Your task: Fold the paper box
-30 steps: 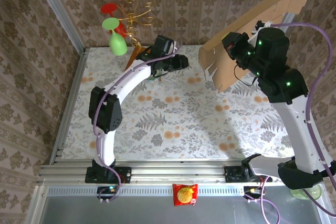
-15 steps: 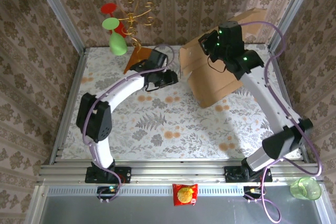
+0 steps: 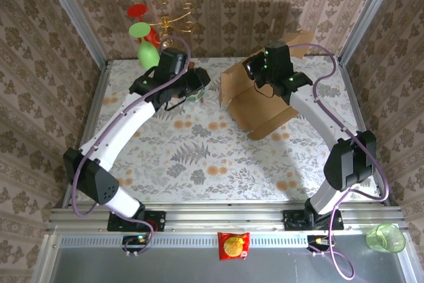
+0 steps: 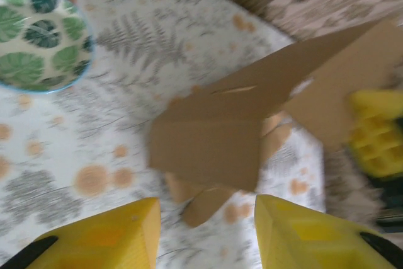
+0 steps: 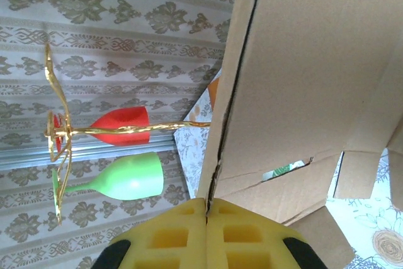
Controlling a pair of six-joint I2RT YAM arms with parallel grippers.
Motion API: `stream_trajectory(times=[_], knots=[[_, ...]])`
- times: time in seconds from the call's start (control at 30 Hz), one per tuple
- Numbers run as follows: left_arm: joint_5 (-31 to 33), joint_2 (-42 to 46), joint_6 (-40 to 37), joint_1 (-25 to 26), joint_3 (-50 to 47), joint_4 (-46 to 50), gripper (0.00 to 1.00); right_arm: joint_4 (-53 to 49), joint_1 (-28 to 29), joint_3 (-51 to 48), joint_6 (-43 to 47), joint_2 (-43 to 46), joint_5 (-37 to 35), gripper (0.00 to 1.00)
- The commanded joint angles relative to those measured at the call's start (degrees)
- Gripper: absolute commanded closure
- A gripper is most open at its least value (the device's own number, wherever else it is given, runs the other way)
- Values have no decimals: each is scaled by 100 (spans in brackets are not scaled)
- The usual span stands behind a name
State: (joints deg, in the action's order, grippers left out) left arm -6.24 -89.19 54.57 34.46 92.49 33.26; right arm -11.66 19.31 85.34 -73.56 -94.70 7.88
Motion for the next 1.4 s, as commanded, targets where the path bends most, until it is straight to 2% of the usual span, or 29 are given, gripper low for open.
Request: stream_trajectory(times=[0.0, 0.2, 0.37, 0.5, 0.67, 1.0, 1.37], knots=[[-244, -281, 1551, 177, 465, -592, 56, 687, -33, -371, -367, 226, 104, 100], [69, -437, 3107, 551, 633, -1122, 53, 991, -72, -601, -776, 308, 122, 100], [368, -265, 4217, 692, 265, -1214, 50, 1200, -76, -827, -1254, 389, 74, 100], [363, -404, 4827, 784, 38, -1852, 48, 1246, -50, -883, -1443, 434, 25, 100], [267, -593, 5381, 925, 21, -1872, 47, 1263, -50, -899, -1685, 478, -29, 100], [439, -957, 5415, 832, 173, -2003, 48, 1098, 20, -912, -1951, 686, -102, 100], [680, -1171, 5264, 672, 211, -2275, 65, 980, 128, -1043, -2053, 844, -32, 100]])
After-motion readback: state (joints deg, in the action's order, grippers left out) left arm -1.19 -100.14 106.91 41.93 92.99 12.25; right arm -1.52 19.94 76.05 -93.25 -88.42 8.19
